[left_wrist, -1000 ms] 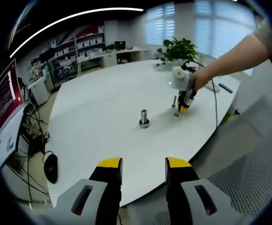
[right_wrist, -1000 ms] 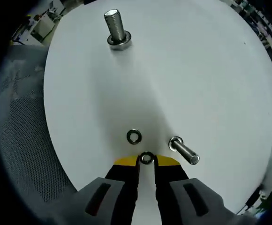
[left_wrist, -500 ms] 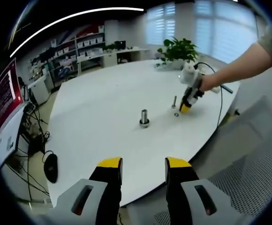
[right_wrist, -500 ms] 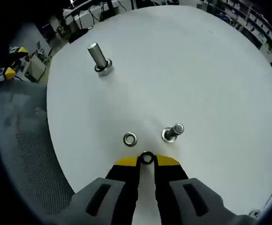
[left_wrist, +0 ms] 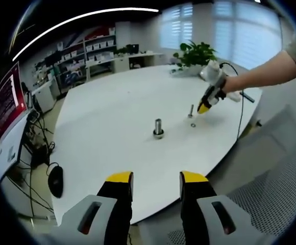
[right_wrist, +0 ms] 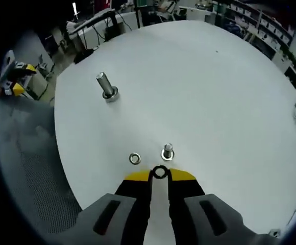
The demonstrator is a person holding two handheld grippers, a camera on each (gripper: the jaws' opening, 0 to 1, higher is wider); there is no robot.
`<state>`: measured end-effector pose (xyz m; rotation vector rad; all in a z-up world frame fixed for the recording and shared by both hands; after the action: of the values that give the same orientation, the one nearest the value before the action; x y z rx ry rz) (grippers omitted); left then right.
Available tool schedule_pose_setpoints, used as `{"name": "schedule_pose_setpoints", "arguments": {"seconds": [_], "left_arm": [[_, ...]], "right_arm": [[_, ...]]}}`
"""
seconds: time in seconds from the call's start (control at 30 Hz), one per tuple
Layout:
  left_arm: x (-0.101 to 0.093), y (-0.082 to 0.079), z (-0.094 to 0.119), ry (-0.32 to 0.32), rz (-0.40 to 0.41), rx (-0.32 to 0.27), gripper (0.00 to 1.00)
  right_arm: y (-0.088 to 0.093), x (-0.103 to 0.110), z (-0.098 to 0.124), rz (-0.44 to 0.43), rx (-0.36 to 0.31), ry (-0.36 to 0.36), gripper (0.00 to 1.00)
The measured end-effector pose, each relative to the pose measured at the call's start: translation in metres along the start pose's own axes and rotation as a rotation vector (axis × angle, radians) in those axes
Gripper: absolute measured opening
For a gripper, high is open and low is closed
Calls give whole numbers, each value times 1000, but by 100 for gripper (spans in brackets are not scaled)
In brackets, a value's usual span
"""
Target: Place the washer onto the threaded stud by aligning its center hole with the stud, sliding it down to the base, and recovering from edge contact or off-axis alignment until the washer reaches the visible bottom stop.
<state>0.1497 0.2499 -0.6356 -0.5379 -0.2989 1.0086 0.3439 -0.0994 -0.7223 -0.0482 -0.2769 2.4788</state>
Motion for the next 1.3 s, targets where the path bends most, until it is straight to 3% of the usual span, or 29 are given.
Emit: {"name": "schedule_pose_setpoints", "arguments": {"seconds": [0.37, 0.5, 1.3], "left_arm": [[0, 0, 0, 0, -1, -3, 34], [0, 0, 1, 0, -1, -5, 34], [1, 0, 0, 4, 0, -5, 34]], "right_arm": [[-16, 1, 25, 68, -38, 67, 13], [-22, 1, 22, 138, -14, 95, 13], [-28, -6, 1, 157, 55, 94, 14]]}}
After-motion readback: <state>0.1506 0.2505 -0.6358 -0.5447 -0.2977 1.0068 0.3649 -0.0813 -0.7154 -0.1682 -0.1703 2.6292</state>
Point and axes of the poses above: the point that each gripper's makers call its tool centre point, and the gripper's own axes: z roughly backward along the fingers, x roughly to its left, y roughly out of its underside, the point moved 8 cm from there along z, roughly backward along the fingers, and after that the axes turned 15 degrees about x, right-handed, at the moved point
